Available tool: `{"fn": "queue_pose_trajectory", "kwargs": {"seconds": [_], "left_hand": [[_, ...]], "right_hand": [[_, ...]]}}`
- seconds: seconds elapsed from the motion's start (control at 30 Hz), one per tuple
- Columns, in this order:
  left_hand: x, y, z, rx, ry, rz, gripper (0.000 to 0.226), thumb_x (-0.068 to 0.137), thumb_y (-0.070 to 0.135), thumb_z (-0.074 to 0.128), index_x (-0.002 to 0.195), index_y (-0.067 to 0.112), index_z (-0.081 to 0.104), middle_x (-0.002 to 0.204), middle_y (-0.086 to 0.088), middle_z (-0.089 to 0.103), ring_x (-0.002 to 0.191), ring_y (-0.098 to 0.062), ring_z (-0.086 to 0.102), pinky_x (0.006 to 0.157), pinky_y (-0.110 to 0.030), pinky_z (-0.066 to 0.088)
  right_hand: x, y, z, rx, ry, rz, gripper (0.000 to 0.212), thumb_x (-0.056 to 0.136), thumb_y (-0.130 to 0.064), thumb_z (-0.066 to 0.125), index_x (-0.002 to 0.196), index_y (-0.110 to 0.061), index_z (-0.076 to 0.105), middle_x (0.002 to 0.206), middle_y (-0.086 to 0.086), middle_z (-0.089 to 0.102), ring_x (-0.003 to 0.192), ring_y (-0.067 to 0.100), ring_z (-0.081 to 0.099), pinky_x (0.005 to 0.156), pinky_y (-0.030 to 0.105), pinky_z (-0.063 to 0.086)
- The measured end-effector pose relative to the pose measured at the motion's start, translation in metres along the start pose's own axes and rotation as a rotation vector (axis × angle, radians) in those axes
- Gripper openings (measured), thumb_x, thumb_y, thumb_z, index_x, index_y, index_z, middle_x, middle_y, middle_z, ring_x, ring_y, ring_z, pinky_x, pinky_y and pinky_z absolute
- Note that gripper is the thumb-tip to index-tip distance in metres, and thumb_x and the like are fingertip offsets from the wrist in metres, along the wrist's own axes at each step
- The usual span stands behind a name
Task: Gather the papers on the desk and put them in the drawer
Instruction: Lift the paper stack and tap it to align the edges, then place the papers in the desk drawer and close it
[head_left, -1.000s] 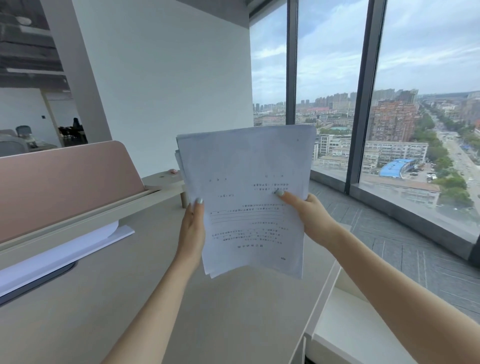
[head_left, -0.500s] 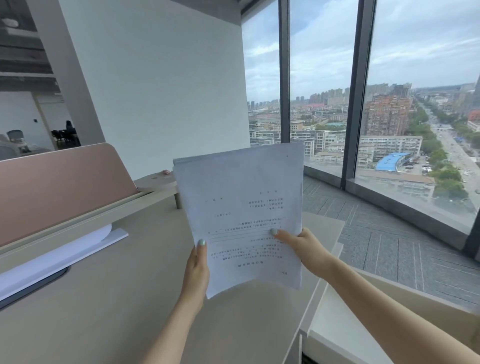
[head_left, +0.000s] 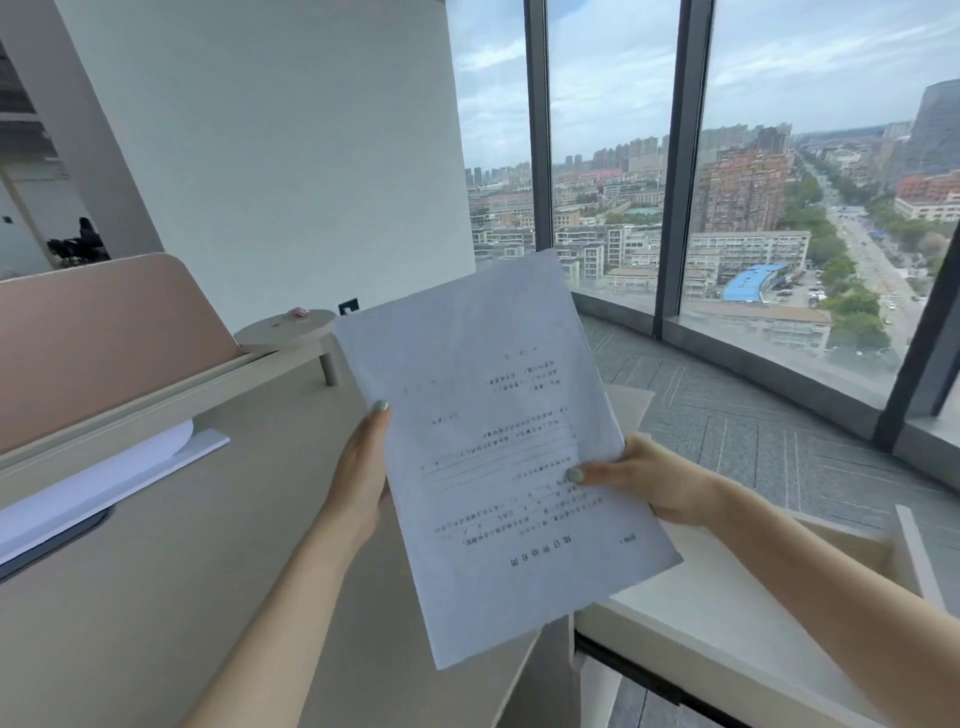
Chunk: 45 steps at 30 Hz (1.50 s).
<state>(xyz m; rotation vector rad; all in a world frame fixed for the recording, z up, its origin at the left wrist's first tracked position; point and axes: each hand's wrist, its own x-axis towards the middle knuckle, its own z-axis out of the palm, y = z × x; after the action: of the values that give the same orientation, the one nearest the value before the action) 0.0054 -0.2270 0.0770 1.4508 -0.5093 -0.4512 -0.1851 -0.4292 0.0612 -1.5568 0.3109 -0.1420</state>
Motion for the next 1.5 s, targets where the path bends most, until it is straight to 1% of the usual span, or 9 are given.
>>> {"fn": "queue_pose_trajectory", "kwargs": {"seconds": [0.33,0.5,0.6,0.67,0.9,1.1,1.23,1.33,1.5], "left_hand": [[-0.046,-0.029,0.075,0.071,-0.081,0.078,0.022,0.092,0.025,0.046,0.109,0.023,0.06,0.106,0.008,0.066,0.101,-0.014,0.062,0.079,-0.028,0.048],[-0.052,-0.049,0.131,0.033,-0.027,0.067,0.02,0.091,0.023,0.044,0.107,0.02,0.057,0.098,0.007,0.064,0.097,-0.018,0.06,0.072,-0.025,0.047],[-0.051,-0.053,0.168,-0.121,0.065,0.027,0.018,0.09,0.023,0.043,0.104,0.019,0.055,0.096,0.002,0.064,0.092,-0.02,0.063,0.073,-0.026,0.053],[-0.052,-0.058,0.192,-0.169,0.135,0.028,0.016,0.09,0.022,0.042,0.099,0.021,0.055,0.097,0.001,0.064,0.093,-0.024,0.061,0.078,-0.033,0.051],[-0.079,-0.102,0.257,-0.227,0.232,-0.015,0.031,0.093,0.021,0.037,0.118,0.014,0.052,0.108,0.002,0.059,0.098,-0.017,0.056,0.08,-0.026,0.042],[-0.094,-0.159,0.268,-0.135,-0.11,-0.161,0.029,0.095,0.036,0.033,0.119,0.028,0.045,0.116,0.006,0.057,0.105,-0.016,0.057,0.086,-0.035,0.049],[-0.101,-0.2,0.25,0.299,-0.331,-0.116,0.029,0.095,0.041,0.029,0.102,0.021,0.049,0.099,0.005,0.054,0.092,-0.009,0.051,0.085,-0.031,0.036],[-0.103,-0.235,0.227,0.82,-0.349,0.136,0.029,0.093,0.028,0.04,0.112,0.014,0.057,0.125,-0.004,0.056,0.118,-0.023,0.048,0.102,-0.036,0.034],[-0.11,-0.262,0.204,1.24,-0.55,0.293,0.052,0.095,0.032,0.03,0.145,0.025,0.017,0.158,0.002,0.008,0.146,-0.015,0.0,0.115,-0.035,-0.007]], "right_hand": [[-0.105,0.039,-0.027,0.168,0.059,0.153,0.035,0.083,-0.003,0.061,0.118,-0.005,0.06,0.115,0.017,0.069,0.101,0.034,0.067,0.083,0.046,0.056],[-0.148,0.054,-0.052,0.728,0.288,-0.124,0.046,0.086,-0.049,0.05,0.082,-0.012,0.077,0.078,0.007,0.076,0.069,0.019,0.073,0.06,0.028,0.058],[-0.166,0.073,-0.07,1.02,0.296,-0.294,0.072,0.085,-0.068,0.033,0.13,-0.015,0.055,0.133,0.014,0.057,0.123,0.03,0.053,0.095,0.046,0.049],[-0.171,0.084,-0.07,0.992,0.293,-0.265,0.079,0.079,-0.07,0.043,0.14,-0.021,0.04,0.147,0.008,0.04,0.136,0.029,0.034,0.105,0.048,0.039],[-0.174,0.12,-0.067,0.631,0.822,-0.008,0.022,0.088,-0.018,0.056,0.109,-0.014,0.06,0.104,0.005,0.071,0.093,0.023,0.067,0.079,0.038,0.056],[-0.181,0.127,-0.105,0.32,1.058,0.223,0.011,0.091,-0.004,0.051,0.094,-0.012,0.058,0.09,0.004,0.066,0.075,0.02,0.063,0.06,0.03,0.049],[-0.175,0.139,-0.132,0.236,1.101,0.335,0.012,0.09,-0.002,0.051,0.102,-0.006,0.055,0.091,0.008,0.062,0.071,0.019,0.06,0.059,0.03,0.048],[-0.158,0.151,-0.148,0.189,1.106,0.414,0.018,0.09,-0.002,0.051,0.108,-0.004,0.054,0.102,0.014,0.062,0.077,0.024,0.061,0.067,0.035,0.051],[-0.115,0.168,-0.155,0.099,1.067,0.504,0.025,0.089,0.0,0.049,0.113,-0.001,0.057,0.117,0.02,0.061,0.092,0.029,0.058,0.087,0.042,0.05]]}}
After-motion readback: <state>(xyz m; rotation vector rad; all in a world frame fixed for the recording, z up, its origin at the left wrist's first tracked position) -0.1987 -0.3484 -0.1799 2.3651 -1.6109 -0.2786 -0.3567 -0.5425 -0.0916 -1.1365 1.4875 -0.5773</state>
